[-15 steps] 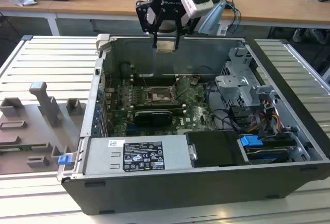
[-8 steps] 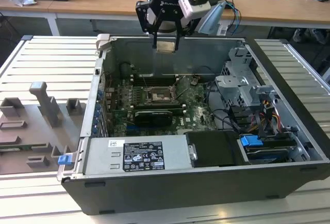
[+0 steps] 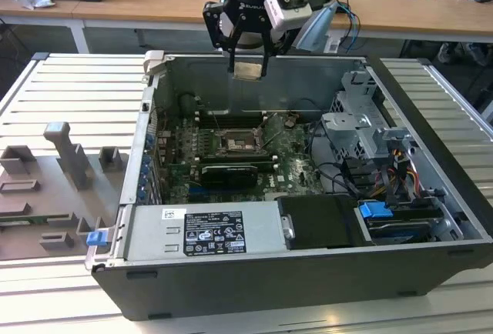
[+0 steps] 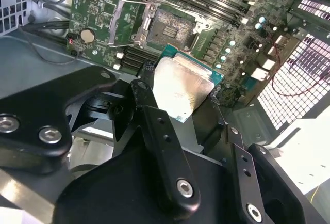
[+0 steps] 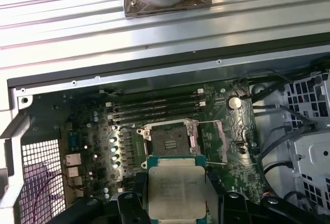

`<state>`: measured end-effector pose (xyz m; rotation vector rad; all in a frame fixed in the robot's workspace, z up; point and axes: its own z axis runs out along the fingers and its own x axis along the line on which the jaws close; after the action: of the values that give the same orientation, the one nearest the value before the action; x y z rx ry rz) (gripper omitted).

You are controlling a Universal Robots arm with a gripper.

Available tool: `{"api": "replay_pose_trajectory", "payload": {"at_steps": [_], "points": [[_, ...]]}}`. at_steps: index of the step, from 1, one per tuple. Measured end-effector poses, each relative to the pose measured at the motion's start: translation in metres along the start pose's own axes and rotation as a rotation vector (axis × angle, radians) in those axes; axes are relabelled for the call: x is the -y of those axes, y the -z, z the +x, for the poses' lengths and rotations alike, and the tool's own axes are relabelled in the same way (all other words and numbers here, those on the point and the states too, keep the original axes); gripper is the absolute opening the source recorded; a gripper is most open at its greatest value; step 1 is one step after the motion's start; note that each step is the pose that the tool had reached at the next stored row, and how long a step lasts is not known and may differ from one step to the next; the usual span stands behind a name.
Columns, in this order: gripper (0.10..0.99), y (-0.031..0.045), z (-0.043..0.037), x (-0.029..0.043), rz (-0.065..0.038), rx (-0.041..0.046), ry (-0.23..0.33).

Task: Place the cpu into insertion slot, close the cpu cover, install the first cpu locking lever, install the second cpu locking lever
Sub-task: 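Place the cpu into insertion slot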

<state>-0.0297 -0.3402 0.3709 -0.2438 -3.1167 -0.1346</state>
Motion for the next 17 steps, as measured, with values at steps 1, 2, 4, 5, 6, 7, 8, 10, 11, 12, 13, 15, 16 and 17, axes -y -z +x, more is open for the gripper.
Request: {"api": "replay_pose_trajectory", "payload": {"at_steps": [1, 2, 4, 5, 6, 7, 8, 10, 11, 12, 13, 15, 16, 17], "points": [[0.541, -0.0001, 0.0000, 0.0000, 0.000, 0.0005, -0.005], [0.541, -0.0001, 0.0000, 0.0000, 0.000, 0.0008, -0.009], [0.541, -0.0004, 0.0000, 0.0000, -0.001, 0.0017, -0.020], [0.541, -0.0004, 0.0000, 0.0000, -0.001, 0.0020, -0.024], [0.541, -0.0004, 0.0000, 0.0000, -0.001, 0.0023, -0.027], [0.541, -0.0005, 0.0000, 0.0000, -0.001, 0.0027, -0.031], [0.541, -0.0005, 0.0000, 0.0000, -0.001, 0.0030, -0.035], [0.541, -0.0005, 0.0000, 0.0000, -0.001, 0.0035, -0.041], [0.541, -0.0006, 0.0000, 0.0000, -0.001, 0.0039, -0.045], [0.541, -0.0006, 0.0000, 0.0000, -0.001, 0.0043, -0.050], [0.541, -0.0006, 0.0000, 0.0000, -0.001, 0.0045, -0.053], [0.541, -0.0006, 0.0000, 0.0000, -0.001, 0.0050, -0.058], [0.541, -0.0006, 0.0000, 0.0000, -0.001, 0.0053, -0.061], [0.541, -0.0006, 0.0000, 0.0000, -0.001, 0.0056, -0.066]]}}
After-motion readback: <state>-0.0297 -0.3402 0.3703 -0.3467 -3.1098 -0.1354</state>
